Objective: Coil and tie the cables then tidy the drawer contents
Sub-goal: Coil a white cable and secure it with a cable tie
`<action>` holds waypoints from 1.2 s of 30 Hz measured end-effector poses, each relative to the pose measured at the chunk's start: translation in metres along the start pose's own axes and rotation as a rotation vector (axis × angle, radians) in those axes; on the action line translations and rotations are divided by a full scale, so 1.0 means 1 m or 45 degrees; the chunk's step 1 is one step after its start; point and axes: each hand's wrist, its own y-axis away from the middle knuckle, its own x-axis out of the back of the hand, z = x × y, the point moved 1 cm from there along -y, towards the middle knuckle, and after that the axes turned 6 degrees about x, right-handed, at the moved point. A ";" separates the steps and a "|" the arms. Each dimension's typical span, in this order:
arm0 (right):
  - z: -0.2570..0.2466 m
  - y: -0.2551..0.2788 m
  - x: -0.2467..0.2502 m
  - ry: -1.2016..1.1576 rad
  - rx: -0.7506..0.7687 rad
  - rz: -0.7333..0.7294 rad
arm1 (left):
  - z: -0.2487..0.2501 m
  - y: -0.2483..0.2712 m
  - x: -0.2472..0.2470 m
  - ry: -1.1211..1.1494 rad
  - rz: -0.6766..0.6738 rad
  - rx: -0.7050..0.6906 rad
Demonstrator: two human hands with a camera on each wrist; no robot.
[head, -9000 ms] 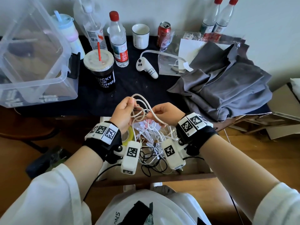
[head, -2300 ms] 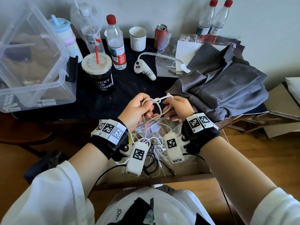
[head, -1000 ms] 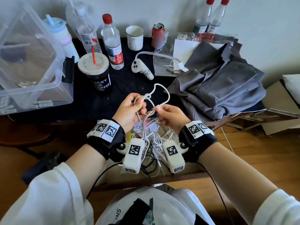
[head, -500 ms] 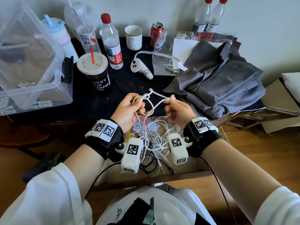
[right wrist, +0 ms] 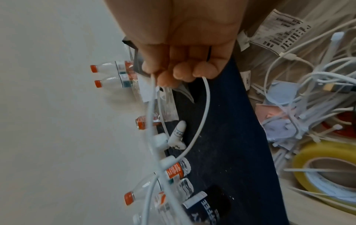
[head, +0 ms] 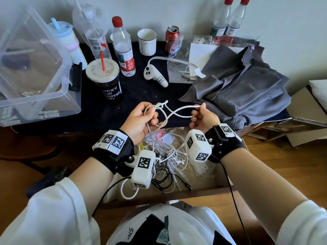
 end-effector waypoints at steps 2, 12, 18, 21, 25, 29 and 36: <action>0.006 0.006 -0.006 0.105 -0.082 -0.136 | -0.001 -0.001 -0.002 0.002 0.004 0.006; 0.016 0.014 -0.018 0.199 0.094 -0.285 | -0.003 0.001 -0.004 -0.058 0.009 -0.012; -0.002 -0.004 0.014 0.000 -0.034 -0.041 | -0.004 -0.001 0.008 -0.003 0.050 0.005; 0.006 0.011 0.003 0.149 -0.130 -0.274 | -0.006 -0.002 0.001 0.026 0.014 -0.008; 0.021 0.025 -0.017 0.386 -0.181 -0.597 | -0.010 -0.005 -0.008 0.001 -0.018 -0.029; 0.020 0.020 -0.018 0.255 -0.092 -0.488 | -0.010 -0.007 -0.004 0.032 -0.035 0.002; 0.015 -0.003 0.010 0.019 -0.096 0.052 | -0.010 -0.002 -0.001 0.047 0.000 0.044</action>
